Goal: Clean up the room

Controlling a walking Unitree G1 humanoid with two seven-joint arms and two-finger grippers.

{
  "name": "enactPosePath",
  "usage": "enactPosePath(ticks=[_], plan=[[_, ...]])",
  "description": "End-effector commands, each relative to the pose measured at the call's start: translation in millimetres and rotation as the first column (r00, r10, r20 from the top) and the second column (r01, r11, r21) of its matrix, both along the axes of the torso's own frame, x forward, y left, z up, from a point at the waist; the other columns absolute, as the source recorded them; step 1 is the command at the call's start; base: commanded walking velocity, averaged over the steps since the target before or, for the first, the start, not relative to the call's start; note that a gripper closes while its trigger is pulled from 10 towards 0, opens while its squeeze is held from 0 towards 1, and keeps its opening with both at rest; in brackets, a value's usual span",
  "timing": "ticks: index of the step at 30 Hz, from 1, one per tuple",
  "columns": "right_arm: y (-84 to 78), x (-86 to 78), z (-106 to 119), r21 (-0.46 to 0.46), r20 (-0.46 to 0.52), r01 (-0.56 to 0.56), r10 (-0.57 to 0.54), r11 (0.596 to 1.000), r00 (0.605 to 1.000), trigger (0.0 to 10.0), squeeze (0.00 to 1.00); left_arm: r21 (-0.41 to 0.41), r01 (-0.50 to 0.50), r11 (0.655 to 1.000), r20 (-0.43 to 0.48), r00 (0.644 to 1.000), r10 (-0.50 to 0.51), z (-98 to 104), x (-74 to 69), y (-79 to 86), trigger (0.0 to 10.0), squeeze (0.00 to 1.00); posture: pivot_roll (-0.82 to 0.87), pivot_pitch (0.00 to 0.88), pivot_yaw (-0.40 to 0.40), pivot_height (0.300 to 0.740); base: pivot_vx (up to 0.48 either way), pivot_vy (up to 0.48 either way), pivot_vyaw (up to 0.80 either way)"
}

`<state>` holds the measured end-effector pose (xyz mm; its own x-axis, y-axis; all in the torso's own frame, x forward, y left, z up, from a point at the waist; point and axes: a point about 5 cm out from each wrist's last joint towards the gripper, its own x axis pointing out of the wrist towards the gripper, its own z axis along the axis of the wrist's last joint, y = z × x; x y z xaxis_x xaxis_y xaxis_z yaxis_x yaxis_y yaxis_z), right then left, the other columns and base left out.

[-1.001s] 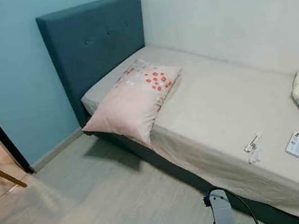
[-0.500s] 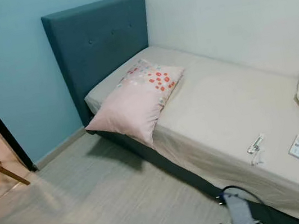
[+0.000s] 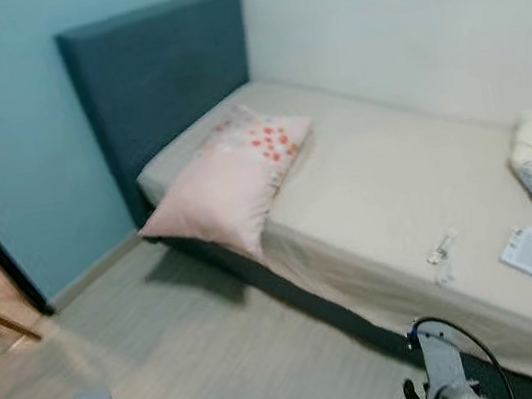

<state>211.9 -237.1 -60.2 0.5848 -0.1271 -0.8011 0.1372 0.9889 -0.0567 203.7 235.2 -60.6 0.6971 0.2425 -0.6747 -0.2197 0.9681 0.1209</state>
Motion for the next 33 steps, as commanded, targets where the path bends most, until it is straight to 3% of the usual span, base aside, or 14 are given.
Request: enactPosePath(ticks=[1, 5, 7, 12, 16, 19, 23, 28, 31, 32, 33], plan=[[6.5, 1.1, -0.9, 0.043, 0.015, 0.010, -0.011, 0.999, 1.000, 10.0, 0.00, -0.088, -0.010, 0.996, 0.020, 1.000, 0.012, -2.3, 2.5, -15.5, 10.0, 0.00, 0.07, 0.000, -0.093, 0.740, 0.000, 0.000, 0.00], [12.3, 1.4, -2.1, 0.055, 0.014, -0.010, 0.009, 0.998, 1.000, 10.0, 0.00, -0.103, -0.018, 0.994, 0.024, 0.999, 0.021, -2.7, 3.1, -18.9, 10.0, 0.00, 0.07, 0.000, -0.093, 0.740, 0.000, 0.000, 0.00], [29.6, 7.4, -1.6, 0.114, 0.044, -0.062, 0.058, 0.992, 0.997, 10.0, 0.00, -0.141, -0.007, 0.990, 0.037, 0.999, 0.012, -3.2, 3.2, -23.5, 10.0, 0.00, 0.07, 0.000, -0.090, 0.740, 0.000, 0.000, 0.00], [32.9, 9.1, -1.0, 0.125, 0.054, -0.076, 0.070, 0.989, 0.996, 10.0, 0.00, -0.147, -0.007, 0.989, 0.038, 0.999, 0.012, -3.3, 3.1, -23.7, 10.0, 0.00, 0.07, 0.000, -0.090, 0.740, 0.000, 0.000, 0.00], [49.2, 30.4, 12.3, 0.145, 0.156, -0.227, 0.204, 0.963, 0.966, 10.0, 0.00, -0.159, -0.080, 0.984, 0.105, 0.990, 0.098, 6.8, 11.8, -5.8, 10.0, 0.00, 0.07, 0.000, -0.091, 0.740, 0.308, 0.000, 0.00], [50.4, 31.7, 13.2, 0.145, 0.161, -0.238, 0.215, 0.960, 0.963, 10.0, 0.00, -0.161, -0.085, 0.983, 0.115, 0.988, 0.104, 8.3, 13.4, -4.3, 10.0, 0.00, 0.07, 0.000, -0.091, 0.740, 0.375, 0.000, 0.00], [61.9, 45.2, 23.3, 0.135, 0.224, -0.338, 0.303, 0.932, 0.926, 10.0, 0.00, -0.161, -0.067, 0.985, 0.229, 0.968, 0.103, 29.0, 38.6, 2.9, 10.0, 0.00, 0.08, 0.000, -0.092, 0.740, 0.420, 0.000, 0.00], [70.4, 57.0, 33.6, 0.152, 0.292, -0.391, 0.337, 0.908, 0.895, 10.0, 0.00, -0.160, -0.047, 0.986, 0.298, 0.950, 0.094, 42.8, 54.6, 3.5, 10.0, 0.00, 0.08, 0.000, -0.091, 0.740, 0.428, 0.000, 0.00], [80.2, 74.1, 51.0, 0.162, 0.405, -0.435, 0.343, 0.886, 0.848, 10.0, 0.00, -0.138, 0.002, 0.990, 0.376, 0.925, 0.051, 57.7, 69.4, 2.0, 10.0, 0.00, 0.07, 0.000, -0.084, 0.740, 0.423, 0.000, 0.00], [80.2, 74.1, 51.0, 0.162, 0.405, -0.435, 0.343, 0.886, 0.848, 10.0, 0.00, -0.138, 0.002, 0.990, 0.376, 0.925, 0.051, 57.7, 69.4, 2.0, 10.0, 0.00, 0.07, 0.000, -0.084, 0.740, 0.420, 0.000, 0.00], [84.5, 82.0, 60.2, 0.150, 0.458, -0.460, 0.351, 0.875, 0.817, 10.0, 0.00, -0.115, 0.039, 0.993, 0.415, 0.910, 0.012, 65.1, 76.0, 0.0, 10.0, 0.00, 0.06, 0.000, -0.083, 0.740, 0.420, 0.000, 0.00]])
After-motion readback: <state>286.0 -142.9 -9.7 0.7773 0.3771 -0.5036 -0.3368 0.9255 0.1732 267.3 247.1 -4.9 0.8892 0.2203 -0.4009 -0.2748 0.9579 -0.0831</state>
